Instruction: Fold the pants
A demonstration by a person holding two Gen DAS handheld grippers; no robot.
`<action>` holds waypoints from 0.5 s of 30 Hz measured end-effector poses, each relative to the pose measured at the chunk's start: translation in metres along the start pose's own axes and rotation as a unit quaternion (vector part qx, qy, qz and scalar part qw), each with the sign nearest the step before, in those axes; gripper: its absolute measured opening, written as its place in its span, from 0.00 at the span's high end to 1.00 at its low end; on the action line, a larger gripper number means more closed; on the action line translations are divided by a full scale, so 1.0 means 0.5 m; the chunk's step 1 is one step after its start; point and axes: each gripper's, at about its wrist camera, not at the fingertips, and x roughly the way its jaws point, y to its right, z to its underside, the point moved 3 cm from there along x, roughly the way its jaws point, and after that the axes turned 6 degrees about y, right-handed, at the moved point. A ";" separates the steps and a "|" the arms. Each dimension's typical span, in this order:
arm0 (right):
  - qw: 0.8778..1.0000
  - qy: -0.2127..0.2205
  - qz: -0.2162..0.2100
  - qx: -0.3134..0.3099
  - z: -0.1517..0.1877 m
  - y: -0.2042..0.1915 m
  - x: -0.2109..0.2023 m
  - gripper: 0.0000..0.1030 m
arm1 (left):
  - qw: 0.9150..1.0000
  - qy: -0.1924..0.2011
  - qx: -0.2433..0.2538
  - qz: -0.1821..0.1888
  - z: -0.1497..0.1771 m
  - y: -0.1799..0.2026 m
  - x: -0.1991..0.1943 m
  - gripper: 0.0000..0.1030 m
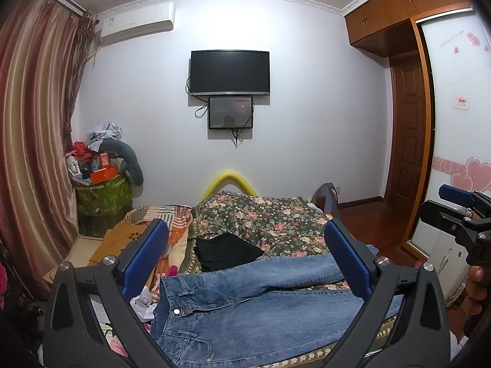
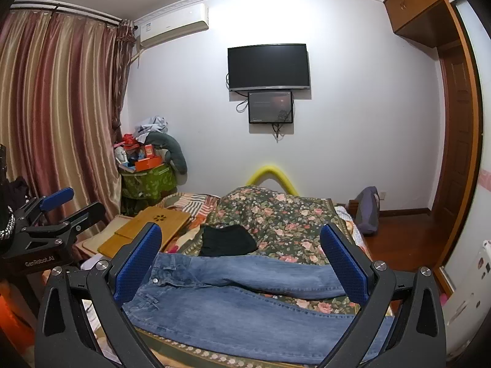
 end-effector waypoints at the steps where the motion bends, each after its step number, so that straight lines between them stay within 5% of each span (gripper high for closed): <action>1: 1.000 0.000 0.001 0.000 -0.001 0.000 -0.001 0.00 | 1.000 0.000 0.001 0.000 0.000 0.000 0.000 0.00; 15: 1.000 -0.001 0.004 0.002 -0.002 0.006 0.005 0.00 | 1.000 0.003 0.005 -0.001 0.001 -0.001 0.002 0.00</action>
